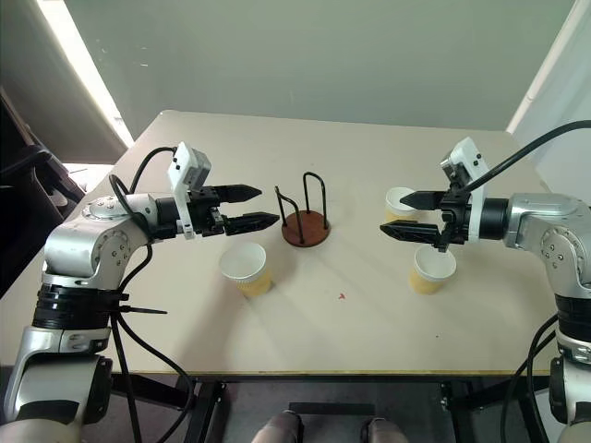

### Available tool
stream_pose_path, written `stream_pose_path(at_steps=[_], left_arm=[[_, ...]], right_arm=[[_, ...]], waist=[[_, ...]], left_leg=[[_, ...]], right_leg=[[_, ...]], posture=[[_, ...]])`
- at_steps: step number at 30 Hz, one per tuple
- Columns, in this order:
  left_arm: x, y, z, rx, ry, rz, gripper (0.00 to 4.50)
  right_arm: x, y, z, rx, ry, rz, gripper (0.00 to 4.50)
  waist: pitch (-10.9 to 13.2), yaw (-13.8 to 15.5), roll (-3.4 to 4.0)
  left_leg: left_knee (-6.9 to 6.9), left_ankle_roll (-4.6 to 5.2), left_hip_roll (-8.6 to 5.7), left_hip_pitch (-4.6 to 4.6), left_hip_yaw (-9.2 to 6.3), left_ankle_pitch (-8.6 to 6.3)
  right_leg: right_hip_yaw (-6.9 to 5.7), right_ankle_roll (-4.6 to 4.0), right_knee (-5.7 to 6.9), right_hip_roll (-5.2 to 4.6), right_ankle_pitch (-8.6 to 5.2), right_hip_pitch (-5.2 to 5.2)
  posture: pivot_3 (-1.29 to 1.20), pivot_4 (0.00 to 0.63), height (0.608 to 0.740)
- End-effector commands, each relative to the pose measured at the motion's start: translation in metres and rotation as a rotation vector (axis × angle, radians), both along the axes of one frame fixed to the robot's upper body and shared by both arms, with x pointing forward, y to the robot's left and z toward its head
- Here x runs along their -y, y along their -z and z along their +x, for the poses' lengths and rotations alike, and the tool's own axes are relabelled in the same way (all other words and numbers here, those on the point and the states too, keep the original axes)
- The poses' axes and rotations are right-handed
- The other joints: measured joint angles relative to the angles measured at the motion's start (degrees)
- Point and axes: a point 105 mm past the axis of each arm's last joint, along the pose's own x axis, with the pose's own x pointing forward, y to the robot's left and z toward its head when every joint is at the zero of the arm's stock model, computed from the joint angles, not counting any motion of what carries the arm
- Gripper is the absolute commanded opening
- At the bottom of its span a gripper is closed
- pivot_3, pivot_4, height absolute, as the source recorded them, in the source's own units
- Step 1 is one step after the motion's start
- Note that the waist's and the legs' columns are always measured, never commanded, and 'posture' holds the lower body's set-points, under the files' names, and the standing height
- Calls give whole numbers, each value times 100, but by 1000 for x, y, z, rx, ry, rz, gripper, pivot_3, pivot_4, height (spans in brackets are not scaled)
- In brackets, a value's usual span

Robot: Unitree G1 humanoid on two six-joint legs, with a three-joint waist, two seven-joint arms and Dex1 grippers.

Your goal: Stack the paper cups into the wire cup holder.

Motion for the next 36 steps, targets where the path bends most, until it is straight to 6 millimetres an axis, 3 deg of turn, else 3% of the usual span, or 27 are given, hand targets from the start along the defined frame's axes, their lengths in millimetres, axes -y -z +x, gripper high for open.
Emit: stream_pose_path(at_steps=[1,24,36], left_arm=[[8,-7,2,29,12,-1,4478],[22,12,33,-19,-53,10,4478],[43,17,44,-8,-11,19,4478]], right_arm=[[4,-17,-6,64,10,10,4500],[7,-18,-5,68,34,9,4500],[9,-17,-6,70,46,7,4500]], waist=[[0,0,0],[0,38,0],[0,50,0]], left_leg=[[0,0,0,0,0,0],[10,7,-9,-2,1,7],[29,14,-17,-7,2,8]], right_leg=[[0,0,0,0,0,0],[2,13,-2,-2,8,5],[5,25,-2,-4,14,9]], posture=[[0,150,740],[0,150,740],[0,150,740]])
